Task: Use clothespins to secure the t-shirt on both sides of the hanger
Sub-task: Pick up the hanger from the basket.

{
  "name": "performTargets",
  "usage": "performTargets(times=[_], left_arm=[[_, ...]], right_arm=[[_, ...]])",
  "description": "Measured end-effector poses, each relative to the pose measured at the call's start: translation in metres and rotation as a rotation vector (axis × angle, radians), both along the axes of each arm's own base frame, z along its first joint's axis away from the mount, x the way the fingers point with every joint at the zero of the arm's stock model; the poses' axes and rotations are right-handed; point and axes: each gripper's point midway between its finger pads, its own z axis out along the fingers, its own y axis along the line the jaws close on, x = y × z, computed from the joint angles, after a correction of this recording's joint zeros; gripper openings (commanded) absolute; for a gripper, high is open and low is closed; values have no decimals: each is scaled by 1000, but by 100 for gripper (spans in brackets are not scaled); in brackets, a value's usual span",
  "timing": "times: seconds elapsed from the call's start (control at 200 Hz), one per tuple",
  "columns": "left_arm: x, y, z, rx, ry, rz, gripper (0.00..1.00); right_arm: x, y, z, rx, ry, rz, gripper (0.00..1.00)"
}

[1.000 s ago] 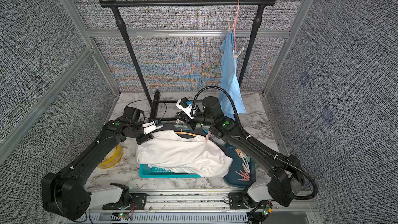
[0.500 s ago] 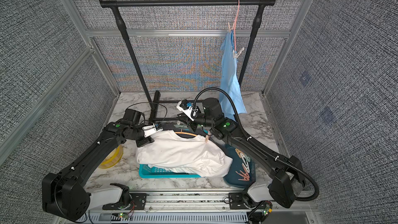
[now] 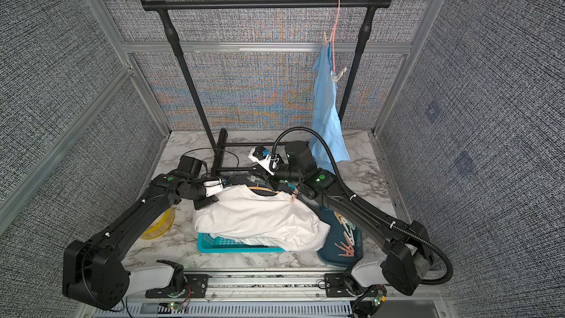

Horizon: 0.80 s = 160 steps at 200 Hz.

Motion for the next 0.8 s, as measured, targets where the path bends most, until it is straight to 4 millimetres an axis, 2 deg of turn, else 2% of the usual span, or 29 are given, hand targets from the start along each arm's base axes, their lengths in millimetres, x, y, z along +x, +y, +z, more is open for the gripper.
performTargets(times=[0.06, 0.14, 0.21, 0.43, 0.505, 0.676, 0.801], left_arm=[[-1, -2, 3, -10, -12, -15, 21], [-3, -4, 8, -28, -30, -26, 12], [-6, -6, 9, -42, -41, -37, 11], [-5, -6, 3, -46, -57, -39, 19], [-3, -5, 1, -41, -64, -37, 27], [1, -5, -5, -31, -70, -34, 27], [4, -6, -7, -35, -73, -37, 11]], right_arm=[[-1, 1, 0, -3, -6, 6, 0], [-3, 0, -1, -7, -12, 9, 0], [-4, 0, -3, -10, -16, 13, 0], [-7, 0, -4, -17, -31, 23, 0], [-7, 0, -4, -19, -35, 25, 0], [-8, 1, -4, -22, -44, 31, 0], [-9, 1, -5, -25, -51, 35, 0]])
